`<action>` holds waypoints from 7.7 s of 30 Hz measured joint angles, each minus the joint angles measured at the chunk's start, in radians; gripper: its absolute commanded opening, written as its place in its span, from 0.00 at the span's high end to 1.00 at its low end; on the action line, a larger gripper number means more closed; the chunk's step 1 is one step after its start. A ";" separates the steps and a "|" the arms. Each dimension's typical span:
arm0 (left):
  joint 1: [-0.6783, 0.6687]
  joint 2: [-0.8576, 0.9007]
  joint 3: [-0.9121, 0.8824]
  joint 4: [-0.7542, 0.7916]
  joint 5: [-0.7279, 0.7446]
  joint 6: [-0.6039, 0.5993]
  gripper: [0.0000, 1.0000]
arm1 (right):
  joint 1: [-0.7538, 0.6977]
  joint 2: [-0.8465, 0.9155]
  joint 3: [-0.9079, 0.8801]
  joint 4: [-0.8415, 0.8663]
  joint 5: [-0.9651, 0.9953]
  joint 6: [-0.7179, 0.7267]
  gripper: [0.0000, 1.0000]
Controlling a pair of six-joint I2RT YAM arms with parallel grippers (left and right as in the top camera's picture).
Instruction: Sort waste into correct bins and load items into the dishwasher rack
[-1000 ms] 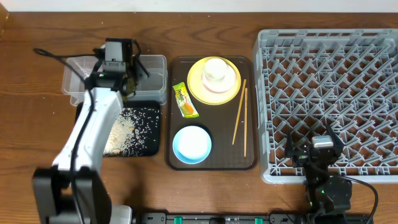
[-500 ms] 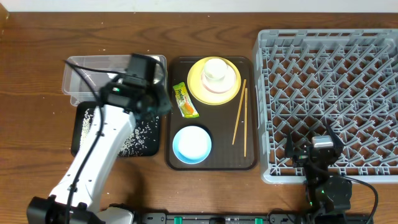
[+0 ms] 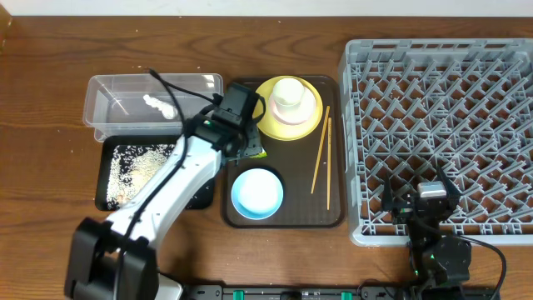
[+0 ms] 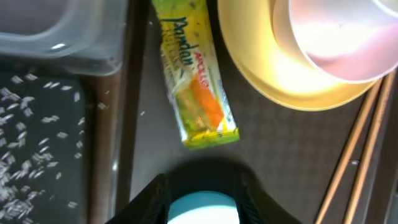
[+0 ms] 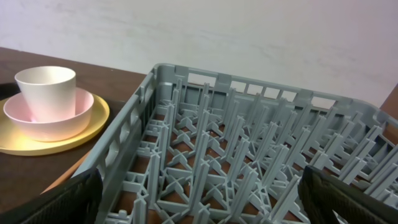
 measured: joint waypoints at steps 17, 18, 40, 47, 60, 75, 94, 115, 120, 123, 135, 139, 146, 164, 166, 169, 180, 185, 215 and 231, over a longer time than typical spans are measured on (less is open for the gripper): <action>-0.009 0.167 -0.001 0.129 -0.008 0.000 0.57 | 0.000 0.000 0.000 0.000 0.000 0.000 0.01; -0.014 0.175 -0.001 0.139 -0.008 0.000 0.57 | 0.000 0.000 0.000 0.000 0.000 0.000 0.01; -0.035 0.284 -0.001 0.234 -0.039 0.000 0.57 | 0.000 0.000 0.000 0.000 0.000 0.000 0.01; -0.035 0.299 -0.001 0.236 -0.069 0.000 0.57 | 0.000 0.000 0.000 0.000 0.000 0.000 0.01; -0.036 0.317 -0.001 0.248 -0.095 0.000 0.84 | 0.000 0.000 0.000 0.000 0.000 0.000 0.01; -0.036 0.124 -0.001 0.219 -0.094 0.000 0.94 | 0.000 0.000 0.000 0.000 0.000 0.000 0.01; 0.157 -0.095 -0.001 0.280 -0.307 0.000 0.90 | 0.000 0.000 0.000 0.000 0.000 0.000 0.01; 0.335 0.096 -0.001 0.413 -0.200 -0.037 0.45 | 0.000 0.000 0.000 0.000 0.000 0.000 0.01; 0.331 -0.032 -0.001 0.337 -0.093 -0.037 0.45 | 0.000 0.000 0.000 0.000 0.000 0.000 0.01; 0.314 -0.149 0.000 0.218 0.003 -0.037 0.45 | 0.000 0.000 0.000 0.000 0.000 0.000 0.01; 0.087 -0.270 -0.017 -0.303 0.193 -0.005 0.45 | 0.000 0.000 0.000 0.000 0.000 0.000 0.01; -0.014 -0.270 -0.080 -0.282 0.199 0.002 0.45 | 0.000 0.000 0.000 0.000 0.000 0.000 0.01; -0.166 -0.266 -0.198 -0.190 0.208 0.003 0.45 | 0.000 0.000 0.000 0.000 0.000 0.000 0.01; -0.288 -0.266 -0.238 -0.004 0.168 -0.005 0.45 | 0.000 0.000 0.000 0.000 0.000 0.000 0.01; -0.288 -0.266 -0.238 0.012 0.166 -0.007 0.45 | 0.000 0.000 0.000 0.000 0.000 0.000 0.01; -0.288 -0.266 -0.238 0.029 0.161 -0.007 0.45 | 0.000 0.000 0.000 0.000 0.000 0.000 0.01; -0.288 -0.266 -0.238 0.056 0.081 -0.008 0.51 | 0.000 0.000 0.000 0.000 0.000 0.000 0.01; -0.288 -0.266 -0.238 0.060 0.070 -0.007 0.54 | 0.000 0.000 0.000 0.000 0.000 0.000 0.01; -0.288 -0.266 -0.238 0.097 0.062 -0.007 0.54 | 0.000 0.000 0.000 0.000 0.000 0.000 0.01; -0.303 -0.266 -0.240 0.294 0.061 0.000 0.54 | 0.000 0.000 0.000 0.000 0.000 0.000 0.01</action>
